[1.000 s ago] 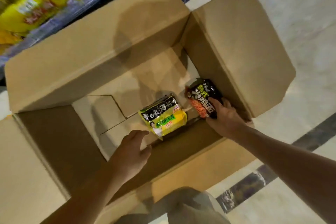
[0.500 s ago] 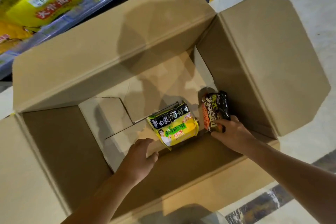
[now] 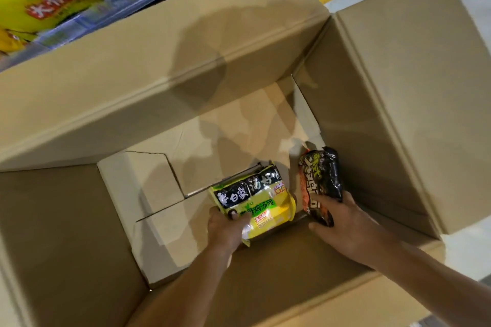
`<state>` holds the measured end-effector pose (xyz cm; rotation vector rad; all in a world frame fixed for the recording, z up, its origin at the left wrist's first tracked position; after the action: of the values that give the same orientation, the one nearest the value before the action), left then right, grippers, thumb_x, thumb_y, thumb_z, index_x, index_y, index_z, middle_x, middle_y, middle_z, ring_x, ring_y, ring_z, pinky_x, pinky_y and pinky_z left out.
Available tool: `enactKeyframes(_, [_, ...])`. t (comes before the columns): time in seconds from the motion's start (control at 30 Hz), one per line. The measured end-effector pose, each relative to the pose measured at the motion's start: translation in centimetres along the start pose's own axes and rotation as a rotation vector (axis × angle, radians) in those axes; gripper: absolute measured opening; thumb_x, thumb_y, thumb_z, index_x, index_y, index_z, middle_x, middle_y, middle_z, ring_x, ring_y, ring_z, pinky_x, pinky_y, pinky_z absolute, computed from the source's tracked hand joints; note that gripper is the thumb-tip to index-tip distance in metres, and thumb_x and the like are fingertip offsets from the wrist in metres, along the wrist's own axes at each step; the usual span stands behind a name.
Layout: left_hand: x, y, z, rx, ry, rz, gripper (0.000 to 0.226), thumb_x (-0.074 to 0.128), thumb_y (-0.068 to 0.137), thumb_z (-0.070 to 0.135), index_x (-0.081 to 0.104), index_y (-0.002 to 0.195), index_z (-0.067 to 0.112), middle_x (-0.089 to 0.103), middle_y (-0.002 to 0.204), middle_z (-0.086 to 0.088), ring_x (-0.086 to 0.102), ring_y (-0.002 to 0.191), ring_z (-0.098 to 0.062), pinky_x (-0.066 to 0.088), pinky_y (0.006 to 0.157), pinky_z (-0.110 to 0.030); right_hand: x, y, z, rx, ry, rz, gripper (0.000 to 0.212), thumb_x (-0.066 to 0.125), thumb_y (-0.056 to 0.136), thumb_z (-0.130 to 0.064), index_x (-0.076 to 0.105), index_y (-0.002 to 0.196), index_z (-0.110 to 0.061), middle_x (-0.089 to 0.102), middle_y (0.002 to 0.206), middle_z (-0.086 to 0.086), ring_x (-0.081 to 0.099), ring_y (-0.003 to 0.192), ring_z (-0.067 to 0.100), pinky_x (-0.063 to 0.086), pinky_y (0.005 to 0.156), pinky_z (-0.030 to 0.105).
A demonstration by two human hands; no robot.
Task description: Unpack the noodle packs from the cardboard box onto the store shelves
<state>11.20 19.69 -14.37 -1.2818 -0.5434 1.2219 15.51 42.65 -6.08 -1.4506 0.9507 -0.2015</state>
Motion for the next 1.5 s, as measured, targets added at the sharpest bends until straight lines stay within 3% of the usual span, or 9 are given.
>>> enactKeyframes(0.4, [-5.1, -5.4, 3.3, 0.331, 0.092, -0.120, 0.017, 0.070, 0.090, 0.020, 0.057, 0.100, 0.015, 0.068, 0.100, -0.006, 0.064, 0.085, -0.024, 0.046, 0.060, -0.026, -3.1, -5.2, -1.2, -0.167, -0.004, 0.527, 0.023, 0.060, 0.095, -0.030, 0.065, 0.113, -0.043, 0.052, 0.120, -0.004, 0.064, 0.089, 0.020, 0.049, 0.073, 0.028])
enactKeyframes(0.57, [-11.5, -11.4, 7.3, 0.451, 0.046, -0.112, 0.014, 0.070, 0.089, 0.017, 0.059, 0.097, 0.017, 0.071, 0.098, -0.008, 0.069, 0.089, -0.030, 0.054, 0.074, -0.045, -7.0, -11.2, -4.1, -0.414, 0.191, 0.627, 0.030, 0.056, 0.097, -0.026, 0.064, 0.118, -0.046, 0.043, 0.133, -0.024, 0.048, 0.102, -0.007, 0.045, 0.085, 0.011])
enactKeyframes(0.63, [-14.3, -14.9, 9.2, 0.506, 0.004, -0.111, 0.013, 0.070, 0.089, 0.016, 0.061, 0.097, 0.016, 0.073, 0.096, -0.007, 0.070, 0.090, -0.024, 0.053, 0.072, -0.036, -8.6, -14.5, -5.8, -0.459, 0.221, 0.654, 0.042, 0.057, 0.098, -0.021, 0.055, 0.131, -0.047, 0.044, 0.133, -0.027, 0.049, 0.106, -0.010, 0.046, 0.088, 0.010])
enactKeyframes(0.77, [-20.4, -22.7, 12.7, 0.600, -0.074, -0.103, 0.016, 0.069, 0.089, 0.022, 0.064, 0.103, 0.017, 0.075, 0.096, -0.005, 0.071, 0.093, -0.021, 0.056, 0.076, -0.036, -11.3, -22.3, -9.4, -0.471, 0.654, 0.592, 0.070, 0.065, 0.094, -0.017, 0.032, 0.152, -0.037, 0.056, 0.133, -0.015, 0.060, 0.115, -0.003, 0.052, 0.088, 0.012])
enactKeyframes(0.9, [-26.9, -31.5, 16.1, 0.678, -0.165, -0.049, 0.017, 0.064, 0.092, 0.009, 0.066, 0.108, 0.015, 0.075, 0.102, -0.006, 0.071, 0.097, -0.020, 0.057, 0.080, -0.028, -14.5, -31.5, -14.1, -0.400, 0.984, 0.588, 0.067, 0.063, 0.092, 0.001, 0.042, 0.148, -0.029, 0.060, 0.124, -0.009, 0.058, 0.117, -0.003, 0.049, 0.096, 0.013])
enactKeyframes(1.07, [-35.9, -43.5, 20.7, 0.775, -0.197, -0.033, 0.019, 0.065, 0.092, 0.011, 0.067, 0.111, 0.011, 0.075, 0.106, -0.003, 0.069, 0.102, -0.016, 0.051, 0.078, -0.015, -19.4, -43.9, -20.0, -0.452, 1.149, 0.606, 0.057, 0.059, 0.088, 0.017, 0.049, 0.141, -0.003, 0.058, 0.131, 0.013, 0.063, 0.108, 0.001, 0.051, 0.082, 0.006])
enactKeyframes(1.2, [-42.8, -52.2, 22.9, 0.841, -0.254, 0.014, 0.031, 0.066, 0.092, 0.017, 0.065, 0.122, 0.010, 0.071, 0.115, -0.007, 0.063, 0.105, -0.014, 0.052, 0.079, -0.024, -23.5, -53.2, -24.4, -0.561, 1.066, 0.671, 0.044, 0.059, 0.088, 0.017, 0.051, 0.132, 0.011, 0.060, 0.125, 0.019, 0.066, 0.095, -0.009, 0.050, 0.080, 0.006])
enactKeyframes(1.3, [-47.9, -57.9, 23.7, 0.906, -0.282, 0.056, 0.039, 0.067, 0.092, 0.022, 0.060, 0.126, 0.004, 0.069, 0.112, -0.007, 0.063, 0.106, -0.017, 0.051, 0.071, -0.014, -26.0, -59.8, -27.4, -0.620, 0.948, 0.758, 0.043, 0.062, 0.089, 0.012, 0.057, 0.131, 0.001, 0.065, 0.119, 0.010, 0.066, 0.097, -0.009, 0.055, 0.087, 0.016])
enactKeyframes(1.5, [-55.6, -68.0, 23.2, 1.011, -0.321, 0.070, 0.043, 0.067, 0.092, 0.023, 0.057, 0.132, 0.012, 0.067, 0.122, 0.003, 0.062, 0.116, -0.009, 0.052, 0.087, -0.014, -28.0, -71.6, -31.0, -0.760, 0.818, 0.878, 0.046, 0.069, 0.090, -0.002, 0.061, 0.133, -0.018, 0.068, 0.122, -0.003, 0.066, 0.110, 0.003, 0.054, 0.085, 0.015])
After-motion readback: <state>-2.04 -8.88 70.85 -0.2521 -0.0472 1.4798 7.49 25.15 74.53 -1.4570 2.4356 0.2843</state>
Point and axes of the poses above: each hand's wrist, its own y-axis towards the middle knuckle, its own x-axis out of the palm, z = x × y, the point moved 1 cm from there along y, towards the middle knuckle
